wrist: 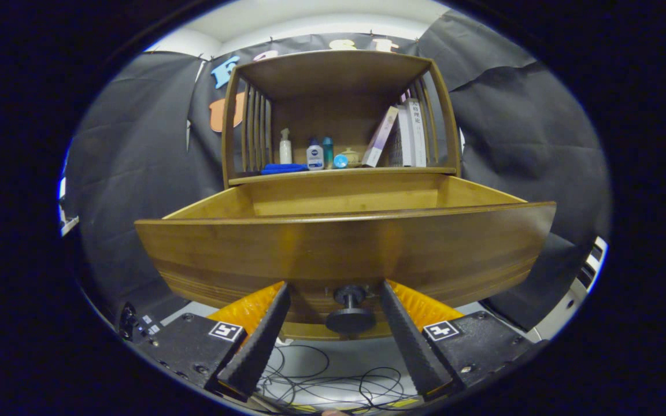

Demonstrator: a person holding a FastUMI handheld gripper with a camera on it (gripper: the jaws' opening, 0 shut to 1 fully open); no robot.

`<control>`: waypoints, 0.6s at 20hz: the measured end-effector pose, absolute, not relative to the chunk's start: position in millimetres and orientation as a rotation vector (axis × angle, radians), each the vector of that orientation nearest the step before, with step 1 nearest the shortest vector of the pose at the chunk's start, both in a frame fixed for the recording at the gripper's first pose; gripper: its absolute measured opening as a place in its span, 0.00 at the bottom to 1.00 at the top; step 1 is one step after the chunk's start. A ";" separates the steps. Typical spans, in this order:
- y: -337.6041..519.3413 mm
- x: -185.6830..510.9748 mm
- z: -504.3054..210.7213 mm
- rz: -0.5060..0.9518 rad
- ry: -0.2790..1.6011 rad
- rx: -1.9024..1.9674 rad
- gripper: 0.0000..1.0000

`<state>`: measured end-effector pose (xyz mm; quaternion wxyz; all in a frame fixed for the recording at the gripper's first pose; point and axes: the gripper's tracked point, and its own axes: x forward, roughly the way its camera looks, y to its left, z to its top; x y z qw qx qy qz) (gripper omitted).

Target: Pull open the drawer, take out the items inside it, and place them on the countertop above the cabinet.

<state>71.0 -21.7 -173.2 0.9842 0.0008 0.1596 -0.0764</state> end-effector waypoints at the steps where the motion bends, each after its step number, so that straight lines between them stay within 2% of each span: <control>1: -22.0 72.6 -172.4 -0.170 0.313 -0.008 0.98; 12: -28.9 85.2 -169.4 -0.146 0.302 -0.009 0.99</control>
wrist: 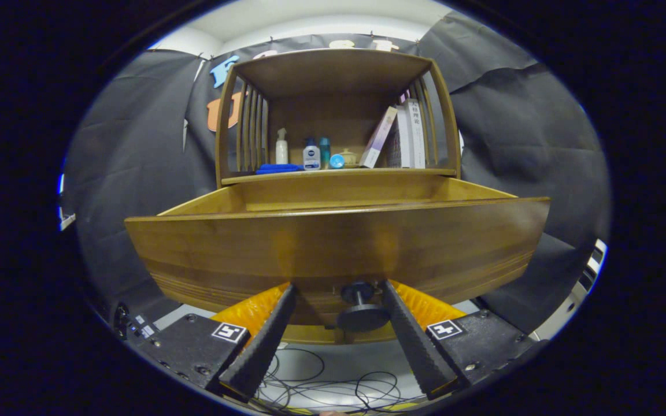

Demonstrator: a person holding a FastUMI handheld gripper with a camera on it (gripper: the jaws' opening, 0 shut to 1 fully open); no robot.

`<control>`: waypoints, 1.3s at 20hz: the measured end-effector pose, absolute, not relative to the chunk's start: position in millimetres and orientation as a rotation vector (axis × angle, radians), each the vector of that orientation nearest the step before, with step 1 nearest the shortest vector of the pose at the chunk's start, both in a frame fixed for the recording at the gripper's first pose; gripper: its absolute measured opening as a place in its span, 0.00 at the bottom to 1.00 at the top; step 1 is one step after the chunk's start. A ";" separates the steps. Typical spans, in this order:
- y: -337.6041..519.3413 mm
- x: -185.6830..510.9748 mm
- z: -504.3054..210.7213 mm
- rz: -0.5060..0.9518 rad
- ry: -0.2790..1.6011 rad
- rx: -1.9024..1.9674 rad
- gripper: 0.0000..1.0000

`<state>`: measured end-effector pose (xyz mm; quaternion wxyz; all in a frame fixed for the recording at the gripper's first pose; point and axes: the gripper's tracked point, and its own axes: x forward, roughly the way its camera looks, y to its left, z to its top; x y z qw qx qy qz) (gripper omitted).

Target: Pull open the drawer, take out the items inside it, and place them on the countertop above the cabinet.

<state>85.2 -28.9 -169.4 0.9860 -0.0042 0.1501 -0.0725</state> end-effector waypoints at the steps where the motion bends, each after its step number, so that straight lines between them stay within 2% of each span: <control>1: -28.6 84.9 -168.3 -0.146 0.297 -0.003 0.99; 12: -35.8 120.2 -160.7 -0.143 0.301 -0.032 0.98; 26: -38.9 212.1 -158.5 -0.169 0.371 -0.036 0.98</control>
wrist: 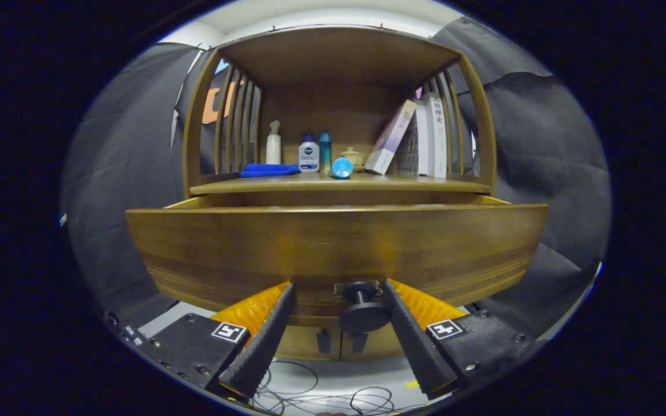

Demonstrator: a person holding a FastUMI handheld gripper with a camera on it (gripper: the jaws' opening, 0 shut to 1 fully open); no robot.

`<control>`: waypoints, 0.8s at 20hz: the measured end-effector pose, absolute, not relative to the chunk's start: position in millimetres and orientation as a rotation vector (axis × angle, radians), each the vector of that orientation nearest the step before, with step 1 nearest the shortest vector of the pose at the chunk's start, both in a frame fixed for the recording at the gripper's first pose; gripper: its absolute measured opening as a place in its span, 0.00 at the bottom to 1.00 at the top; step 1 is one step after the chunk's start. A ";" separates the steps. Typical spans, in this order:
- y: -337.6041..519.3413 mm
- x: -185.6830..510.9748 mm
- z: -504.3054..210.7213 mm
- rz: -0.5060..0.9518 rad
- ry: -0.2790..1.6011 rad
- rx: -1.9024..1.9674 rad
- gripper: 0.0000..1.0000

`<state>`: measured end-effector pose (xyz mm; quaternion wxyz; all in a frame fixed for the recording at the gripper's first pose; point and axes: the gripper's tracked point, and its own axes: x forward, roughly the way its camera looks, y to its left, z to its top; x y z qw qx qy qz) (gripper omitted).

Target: Pull open the drawer, take out the items inside it, and place them on the countertop above the cabinet.

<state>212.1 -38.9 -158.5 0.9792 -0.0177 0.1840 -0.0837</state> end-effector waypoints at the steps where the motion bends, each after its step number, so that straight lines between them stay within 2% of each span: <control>1: -38.3 221.5 -156.7 -0.171 0.359 -0.048 0.98; 11: -47.8 277.6 -162.0 -0.184 0.409 -0.084 0.99; 16: -48.2 272.5 -161.7 -0.188 0.419 -0.085 0.99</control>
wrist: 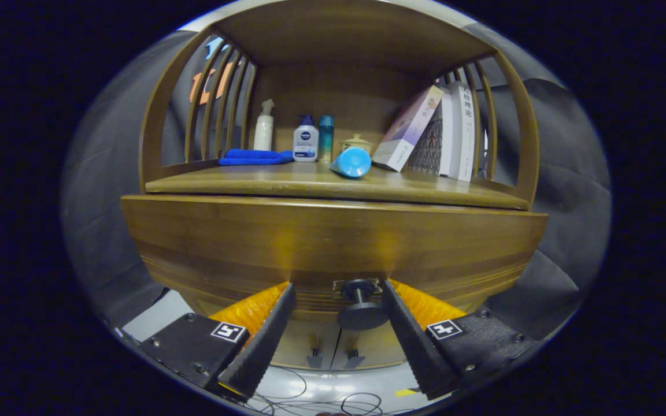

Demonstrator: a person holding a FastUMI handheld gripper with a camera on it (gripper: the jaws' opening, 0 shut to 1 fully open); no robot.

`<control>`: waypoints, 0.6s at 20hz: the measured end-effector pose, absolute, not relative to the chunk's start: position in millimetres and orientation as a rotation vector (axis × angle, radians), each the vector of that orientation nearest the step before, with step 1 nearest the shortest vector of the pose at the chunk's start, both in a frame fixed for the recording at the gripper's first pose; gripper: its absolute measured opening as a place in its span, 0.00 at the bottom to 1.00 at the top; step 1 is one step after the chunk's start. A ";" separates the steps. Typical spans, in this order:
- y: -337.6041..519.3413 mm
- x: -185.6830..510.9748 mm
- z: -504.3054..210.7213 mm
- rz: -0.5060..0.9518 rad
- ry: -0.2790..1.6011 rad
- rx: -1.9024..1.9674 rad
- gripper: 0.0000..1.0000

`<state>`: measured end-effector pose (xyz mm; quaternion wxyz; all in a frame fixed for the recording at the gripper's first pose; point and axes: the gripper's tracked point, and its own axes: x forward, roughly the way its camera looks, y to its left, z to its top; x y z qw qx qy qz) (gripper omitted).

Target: Pull open the drawer, take out the items inside it, and place them on the countertop above the cabinet.

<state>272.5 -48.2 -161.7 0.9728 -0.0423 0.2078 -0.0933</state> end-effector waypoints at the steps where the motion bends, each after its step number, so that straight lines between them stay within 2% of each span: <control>1: -48.1 272.1 -161.6 -0.189 0.423 -0.085 0.99; 12: -44.7 266.2 -158.0 -0.169 0.444 -0.076 1.00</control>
